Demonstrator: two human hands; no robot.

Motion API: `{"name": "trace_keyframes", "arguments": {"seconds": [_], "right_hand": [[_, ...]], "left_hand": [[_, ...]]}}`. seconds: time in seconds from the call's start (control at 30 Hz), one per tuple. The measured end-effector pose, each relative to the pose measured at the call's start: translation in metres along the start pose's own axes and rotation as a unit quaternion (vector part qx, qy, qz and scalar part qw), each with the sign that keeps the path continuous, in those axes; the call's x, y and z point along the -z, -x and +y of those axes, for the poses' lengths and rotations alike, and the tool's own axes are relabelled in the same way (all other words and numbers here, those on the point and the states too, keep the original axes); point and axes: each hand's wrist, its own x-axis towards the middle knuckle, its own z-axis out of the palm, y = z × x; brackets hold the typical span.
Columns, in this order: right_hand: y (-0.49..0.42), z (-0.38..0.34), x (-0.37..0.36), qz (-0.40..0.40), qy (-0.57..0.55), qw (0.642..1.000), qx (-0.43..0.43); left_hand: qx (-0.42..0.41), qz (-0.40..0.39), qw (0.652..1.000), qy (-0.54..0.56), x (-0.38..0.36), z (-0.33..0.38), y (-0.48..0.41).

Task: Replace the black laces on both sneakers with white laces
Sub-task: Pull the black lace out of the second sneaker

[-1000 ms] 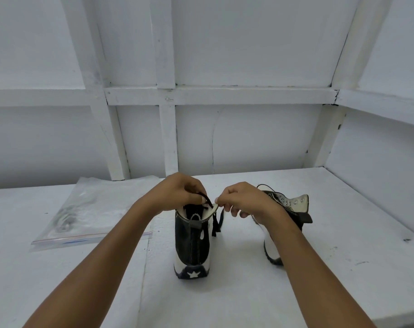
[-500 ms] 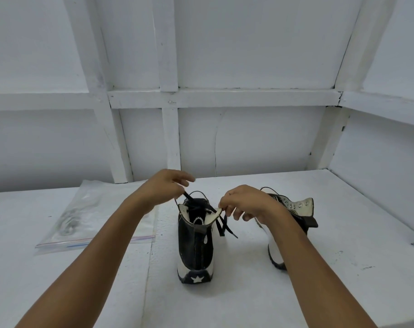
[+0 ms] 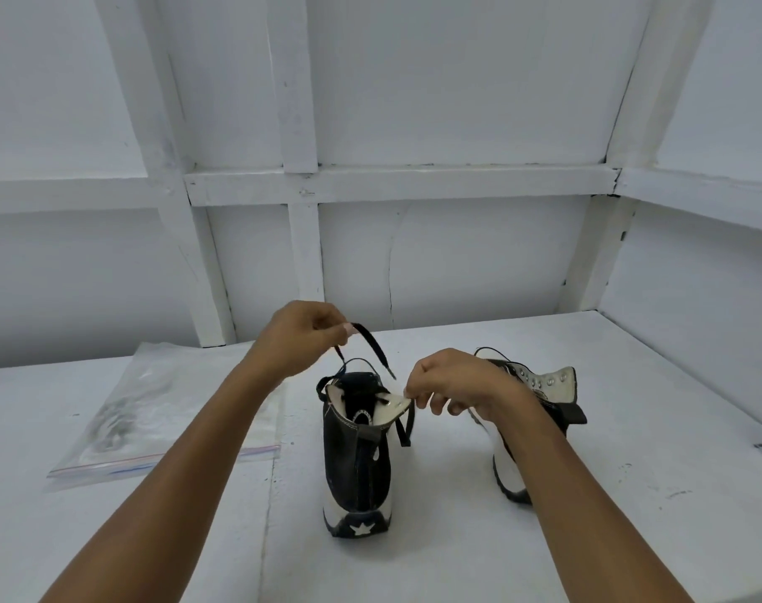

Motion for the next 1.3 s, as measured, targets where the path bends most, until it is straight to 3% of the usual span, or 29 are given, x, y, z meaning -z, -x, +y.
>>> {"name": "trace_keyframes", "arguments": {"seconds": [0.13,0.27,0.37,0.43,0.53,0.67,0.77,0.87,1.13,1.3], "right_hand": [[-0.003,-0.002,-0.002,0.005,0.011,1.0,0.012],[-0.009,-0.006,-0.004,0.014,0.017,0.999,0.025],[-0.013,-0.007,-0.008,0.018,0.01,0.999,0.05],[-0.014,-0.009,-0.01,0.024,0.006,0.997,0.074],[-0.018,-0.015,-0.013,0.034,0.011,0.994,0.108],[-0.025,-0.024,-0.02,0.012,0.066,0.99,0.124],[-0.029,-0.029,-0.024,-0.014,0.128,0.985,0.112],[-0.03,-0.029,-0.024,-0.02,0.14,0.984,0.111],[-0.038,-0.019,-0.013,0.045,-0.096,0.991,0.084],[-0.037,-0.011,-0.015,-0.037,-0.328,0.934,0.134]], "left_hand": [[0.052,0.13,0.99,0.001,0.008,-0.013,-0.005],[0.088,0.152,0.981,-0.079,0.008,-0.026,-0.007],[0.132,0.079,0.962,-0.227,0.005,-0.037,-0.005],[0.145,0.032,0.953,-0.263,0.006,-0.041,-0.004],[0.118,-0.065,0.978,-0.158,0.008,-0.03,0.001],[0.074,-0.209,0.973,-0.058,0.007,-0.01,0.011],[0.063,-0.259,0.961,-0.071,0.005,-0.009,0.012],[0.08,-0.261,0.96,-0.064,0.004,-0.014,0.013],[0.084,-0.263,0.959,-0.054,0.007,-0.024,0.012],[0.075,-0.271,0.958,-0.057,0.007,-0.024,0.009]]}}
